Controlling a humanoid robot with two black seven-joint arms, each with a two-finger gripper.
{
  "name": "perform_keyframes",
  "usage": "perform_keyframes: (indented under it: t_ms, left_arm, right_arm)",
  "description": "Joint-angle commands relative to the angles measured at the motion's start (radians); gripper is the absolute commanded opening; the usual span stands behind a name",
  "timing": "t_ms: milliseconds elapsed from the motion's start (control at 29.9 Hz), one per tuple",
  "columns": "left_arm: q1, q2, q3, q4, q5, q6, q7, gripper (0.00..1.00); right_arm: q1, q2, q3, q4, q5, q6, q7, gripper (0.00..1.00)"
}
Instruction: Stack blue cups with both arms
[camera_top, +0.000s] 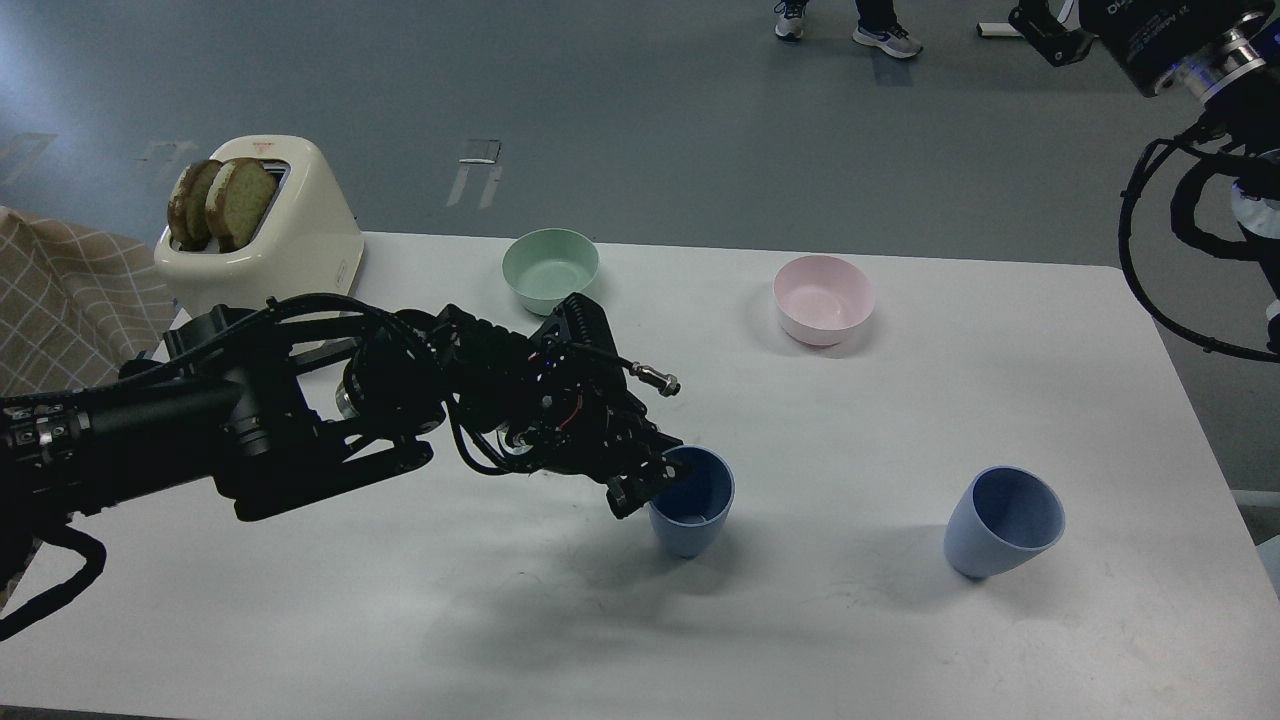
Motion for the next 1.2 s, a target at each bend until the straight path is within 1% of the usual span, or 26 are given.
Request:
perform_keyframes:
  t_ms: [0, 33, 100, 167, 301, 368, 435, 502, 569, 602, 636, 702, 736, 769, 836, 870, 970, 1037, 1104, 1171]
  left_arm:
    - [-0.006, 0.000, 0.000, -0.003, -0.001, 0.000, -0.003, 0.42]
    - [-0.007, 0.000, 0.000, -0.005, -0.002, 0.000, -0.003, 0.46]
    - [-0.015, 0.000, -0.002, -0.011, -0.004, 0.000, -0.003, 0.66]
    - [-0.020, 0.003, -0.005, -0.014, -0.005, 0.000, -0.006, 0.77]
    - [-0.053, 0.011, -0.011, -0.017, -0.012, 0.000, -0.008, 0.84]
    - [-0.092, 0.019, -0.015, -0.032, -0.060, 0.000, -0.008, 0.89]
    - [-0.128, 0.035, -0.015, -0.040, -0.099, 0.000, -0.008, 0.91]
    - [-0.193, 0.068, -0.018, -0.041, -0.165, 0.000, -0.009, 0.95]
    - [-0.272, 0.114, -0.047, -0.032, -0.298, 0.000, -0.005, 0.96]
    - [-0.286, 0.126, -0.064, -0.028, -0.341, 0.000, -0.002, 0.96]
    - [-0.300, 0.149, -0.093, -0.017, -0.410, 0.000, 0.000, 0.97]
    - [-0.302, 0.173, -0.124, -0.003, -0.465, 0.000, 0.003, 0.97]
    - [-0.300, 0.196, -0.161, 0.015, -0.510, 0.000, 0.014, 0.97]
    - [-0.294, 0.213, -0.199, 0.035, -0.550, 0.000, 0.035, 0.97]
    - [-0.284, 0.227, -0.250, 0.081, -0.608, 0.000, 0.064, 0.97]
    - [-0.274, 0.229, -0.264, 0.103, -0.633, 0.000, 0.070, 0.97]
    - [-0.234, 0.230, -0.308, 0.192, -0.746, 0.000, 0.077, 0.97]
    - [-0.227, 0.220, -0.325, 0.288, -0.873, 0.000, 0.084, 0.97]
    - [-0.211, 0.215, -0.327, 0.339, -0.948, 0.000, 0.084, 0.97]
    - [-0.185, 0.207, -0.327, 0.396, -1.085, 0.000, 0.084, 0.97]
  right_arm:
    - [0.000, -0.001, 0.001, 0.000, 0.000, 0.000, 0.000, 1.00]
    - [0.000, -0.001, 0.001, 0.000, 0.000, 0.000, 0.000, 1.00]
    - [0.000, -0.001, 0.001, 0.000, 0.000, 0.000, 0.000, 1.00]
    - [0.000, -0.002, -0.001, 0.000, 0.000, 0.000, 0.000, 1.00]
    - [0.000, -0.005, -0.001, 0.000, 0.000, 0.000, 0.000, 1.00]
    - [0.000, -0.011, 0.001, 0.000, 0.000, 0.000, 0.000, 1.00]
    - [0.000, -0.022, 0.001, 0.000, 0.002, 0.000, 0.000, 1.00]
    - [0.000, -0.050, -0.001, 0.012, 0.000, 0.000, 0.000, 1.00]
    - [-0.006, -0.138, -0.014, 0.059, -0.002, 0.000, -0.008, 1.00]
    - [-0.008, -0.166, -0.028, 0.079, -0.002, 0.000, -0.009, 1.00]
    - [-0.009, -0.227, -0.062, 0.131, -0.009, 0.000, -0.009, 1.00]
    - [-0.012, -0.290, -0.094, 0.188, -0.024, 0.000, -0.009, 1.00]
    - [-0.018, -0.356, -0.120, 0.248, -0.044, 0.000, -0.009, 1.00]
    - [-0.029, -0.419, -0.143, 0.297, -0.073, 0.000, -0.011, 1.00]
    - [-0.050, -0.497, -0.162, 0.366, -0.133, 0.000, -0.011, 1.00]
    - [-0.058, -0.523, -0.162, 0.389, -0.156, 0.000, -0.011, 1.00]
    - [-0.098, -0.620, -0.162, 0.469, -0.248, 0.000, -0.011, 1.00]
    - [-0.142, -0.701, -0.163, 0.524, -0.342, 0.000, -0.009, 1.00]
    - [-0.172, -0.735, -0.163, 0.540, -0.389, 0.000, -0.008, 1.00]
    - [-0.207, -0.772, -0.163, 0.558, -0.451, 0.000, -0.006, 1.00]
